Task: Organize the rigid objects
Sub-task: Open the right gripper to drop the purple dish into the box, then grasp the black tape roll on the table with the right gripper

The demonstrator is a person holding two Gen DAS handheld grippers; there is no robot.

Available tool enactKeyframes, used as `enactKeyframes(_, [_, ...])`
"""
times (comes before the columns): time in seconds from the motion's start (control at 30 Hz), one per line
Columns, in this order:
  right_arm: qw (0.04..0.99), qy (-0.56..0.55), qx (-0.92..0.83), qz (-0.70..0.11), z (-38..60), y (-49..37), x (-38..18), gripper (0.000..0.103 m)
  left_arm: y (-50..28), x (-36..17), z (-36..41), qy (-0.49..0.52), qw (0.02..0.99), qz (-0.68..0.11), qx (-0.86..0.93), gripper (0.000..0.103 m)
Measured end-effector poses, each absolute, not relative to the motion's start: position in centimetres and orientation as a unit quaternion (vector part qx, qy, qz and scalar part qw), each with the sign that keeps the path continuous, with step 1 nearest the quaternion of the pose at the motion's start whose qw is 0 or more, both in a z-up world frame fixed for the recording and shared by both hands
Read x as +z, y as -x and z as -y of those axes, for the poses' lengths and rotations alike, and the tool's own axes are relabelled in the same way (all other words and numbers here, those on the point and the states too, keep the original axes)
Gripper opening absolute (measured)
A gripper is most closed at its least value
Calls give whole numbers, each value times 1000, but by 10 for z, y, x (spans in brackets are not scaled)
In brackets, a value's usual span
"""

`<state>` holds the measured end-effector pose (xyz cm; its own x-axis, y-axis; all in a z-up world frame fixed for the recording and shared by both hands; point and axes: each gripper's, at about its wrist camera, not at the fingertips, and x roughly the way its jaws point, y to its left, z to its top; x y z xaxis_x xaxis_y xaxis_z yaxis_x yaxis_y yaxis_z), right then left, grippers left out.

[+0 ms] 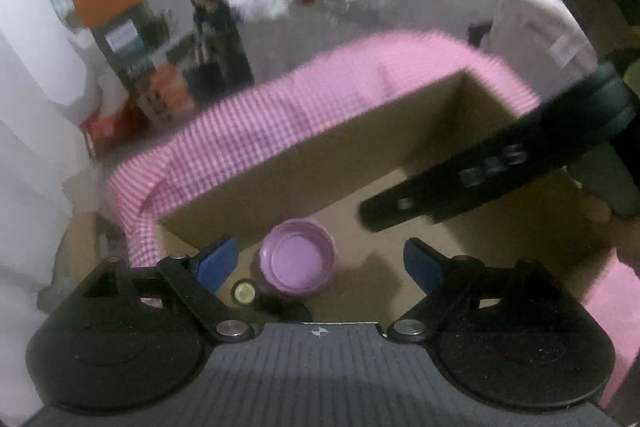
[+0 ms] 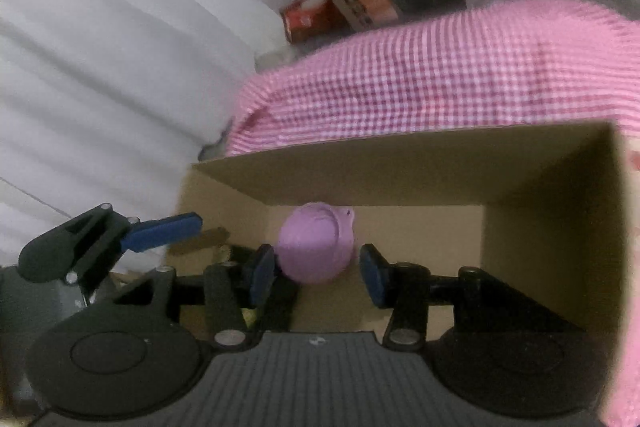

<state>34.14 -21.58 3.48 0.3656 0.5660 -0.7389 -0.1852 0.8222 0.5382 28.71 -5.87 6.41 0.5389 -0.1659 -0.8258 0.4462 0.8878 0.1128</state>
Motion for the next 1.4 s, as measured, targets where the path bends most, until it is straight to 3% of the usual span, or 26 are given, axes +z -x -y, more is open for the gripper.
enactKeyframes(0.23, [845, -204, 260, -421, 256, -230, 95, 58, -194, 116, 36, -111, 901, -370, -197, 100])
enactKeyframes(0.37, [858, -201, 277, -382, 269, -160, 109, 59, -137, 120, 20, -78, 913, -346, -203, 103])
enactKeyframes(0.7, [848, -217, 293, -384, 253, -56, 65, 59, -54, 43, 0, -26, 910, -379, -163, 103])
enactKeyframes(1.0, [820, -187, 280, -463, 198, -71, -6, 59, -57, -33, -1, -27, 882, -450, -139, 102])
enactKeyframes(1.17, [807, -148, 284, -497, 166, -91, -35, 52, -67, -51, 6, -45, 875, -463, -135, 90])
enactKeyframes(1.23, [802, -137, 283, -507, 157, -98, -45, 49, -67, -58, 9, -54, 870, -470, -137, 80])
enactKeyframes(1.4, [792, -114, 294, -524, 142, -108, -55, 40, -66, -70, 17, -64, 863, -478, -147, 75])
